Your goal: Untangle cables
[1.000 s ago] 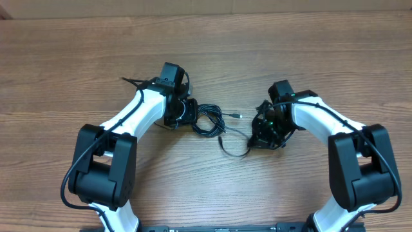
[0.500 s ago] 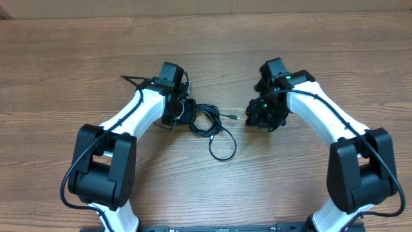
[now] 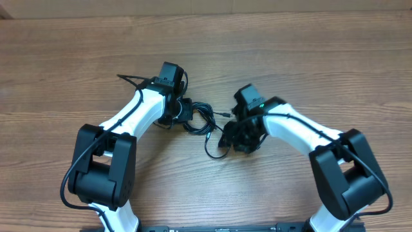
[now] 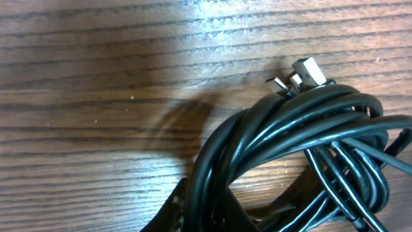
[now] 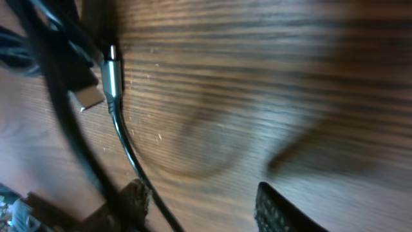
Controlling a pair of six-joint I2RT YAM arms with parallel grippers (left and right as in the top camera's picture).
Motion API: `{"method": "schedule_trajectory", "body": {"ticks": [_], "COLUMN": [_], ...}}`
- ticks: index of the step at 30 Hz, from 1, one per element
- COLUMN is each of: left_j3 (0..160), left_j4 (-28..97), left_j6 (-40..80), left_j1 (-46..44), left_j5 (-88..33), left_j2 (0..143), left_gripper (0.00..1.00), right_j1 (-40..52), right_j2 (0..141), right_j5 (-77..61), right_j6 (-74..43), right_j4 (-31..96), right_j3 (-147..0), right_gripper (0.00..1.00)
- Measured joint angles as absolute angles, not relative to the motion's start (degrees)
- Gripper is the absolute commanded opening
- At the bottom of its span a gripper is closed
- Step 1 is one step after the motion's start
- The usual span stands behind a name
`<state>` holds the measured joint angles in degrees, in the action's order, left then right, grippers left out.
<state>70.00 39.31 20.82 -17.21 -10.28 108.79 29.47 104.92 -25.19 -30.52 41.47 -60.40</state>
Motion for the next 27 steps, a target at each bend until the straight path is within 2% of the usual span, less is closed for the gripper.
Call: {"method": "schedule_trajectory", "body": {"ticks": [2, 5, 10, 12, 16, 19, 22, 27], "left_j3": [70.0, 70.0, 70.0, 70.0, 70.0, 70.0, 70.0, 70.0], "left_j4": [39.4, 39.7, 40.3, 40.3, 40.3, 40.3, 40.5, 41.3], "left_j6": [21.0, 21.0, 21.1, 21.1, 21.1, 21.1, 21.1, 20.8], "left_j1": [-17.2, -17.0, -16.1, -16.0, -16.0, -16.0, -16.0, -16.0], "left_j5": [-9.9, -9.2, -8.7, -8.6, -8.6, -8.5, -8.4, -8.3], "left_j2": [108.8, 108.8, 108.8, 108.8, 108.8, 108.8, 108.8, 108.8], "left_gripper": [0.14, 0.16, 0.18, 0.17, 0.17, 0.19, 0.26, 0.26], "right_j1": [31.0, 31.9, 30.1, 27.5, 23.2, 21.5, 20.9, 20.7], "right_j2": [104.9, 104.8, 104.7, 104.7, 104.7, 104.7, 104.7, 104.7], "right_j5": [-24.6, -23.2, -21.4, -17.3, -9.0, -5.1, -3.4, -6.2], "right_j6": [-33.9, -36.8, -37.7, -37.0, -36.0, -33.7, -31.3, -28.0], "right_j4": [39.7, 40.4, 47.8, 55.2, 59.6, 58.8, 55.7, 46.2], "right_j3": [-58.8, -58.4, -58.6, -58.9, -59.8, -61.3, -62.8, -63.9], "right_gripper": [0.29, 0.21, 0.21, 0.22, 0.22, 0.23, 0.26, 0.28]}}
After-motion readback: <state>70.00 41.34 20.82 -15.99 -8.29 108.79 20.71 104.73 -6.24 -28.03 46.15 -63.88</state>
